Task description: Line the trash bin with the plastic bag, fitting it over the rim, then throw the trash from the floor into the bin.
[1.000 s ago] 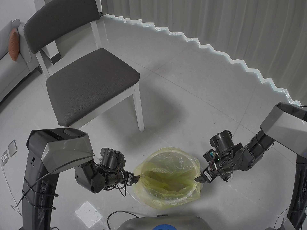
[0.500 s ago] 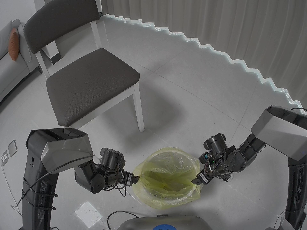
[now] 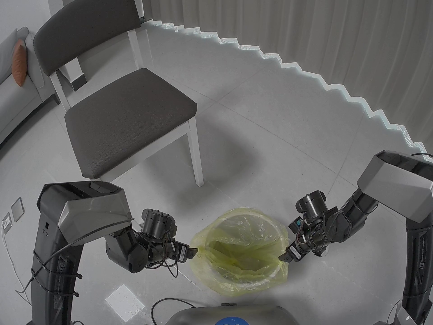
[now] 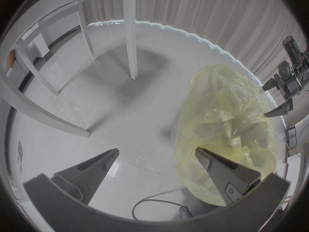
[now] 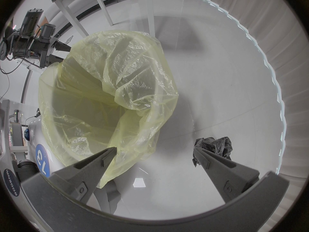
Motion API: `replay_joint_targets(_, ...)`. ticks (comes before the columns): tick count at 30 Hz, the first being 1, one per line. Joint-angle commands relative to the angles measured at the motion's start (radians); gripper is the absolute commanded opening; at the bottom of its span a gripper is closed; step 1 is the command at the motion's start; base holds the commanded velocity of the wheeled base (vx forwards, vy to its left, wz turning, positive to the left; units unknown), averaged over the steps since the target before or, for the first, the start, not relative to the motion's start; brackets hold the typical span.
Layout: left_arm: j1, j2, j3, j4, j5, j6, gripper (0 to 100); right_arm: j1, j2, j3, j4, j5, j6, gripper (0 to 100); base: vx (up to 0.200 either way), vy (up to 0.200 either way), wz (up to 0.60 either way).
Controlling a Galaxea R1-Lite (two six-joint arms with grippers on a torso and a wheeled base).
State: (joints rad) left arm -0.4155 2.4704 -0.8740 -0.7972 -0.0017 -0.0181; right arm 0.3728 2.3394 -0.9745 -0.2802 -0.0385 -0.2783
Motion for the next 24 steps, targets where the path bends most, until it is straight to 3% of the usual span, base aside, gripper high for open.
replay_joint_targets(1, 0.0, 0.004, -0.003, 0.0, 0.0, 0.0, 100, -0.002, -0.005, 0.011, -0.002, 0.0, 0.004, 100, 0.0, 0.0, 0.0)
replay_joint_targets(24, 0.0, 0.005, -0.008, 0.0, 0.0, 0.0, 100, -0.002, 0.017, 0.002, -0.004, 0.0, -0.002, 100, 0.0, 0.0, 0.0)
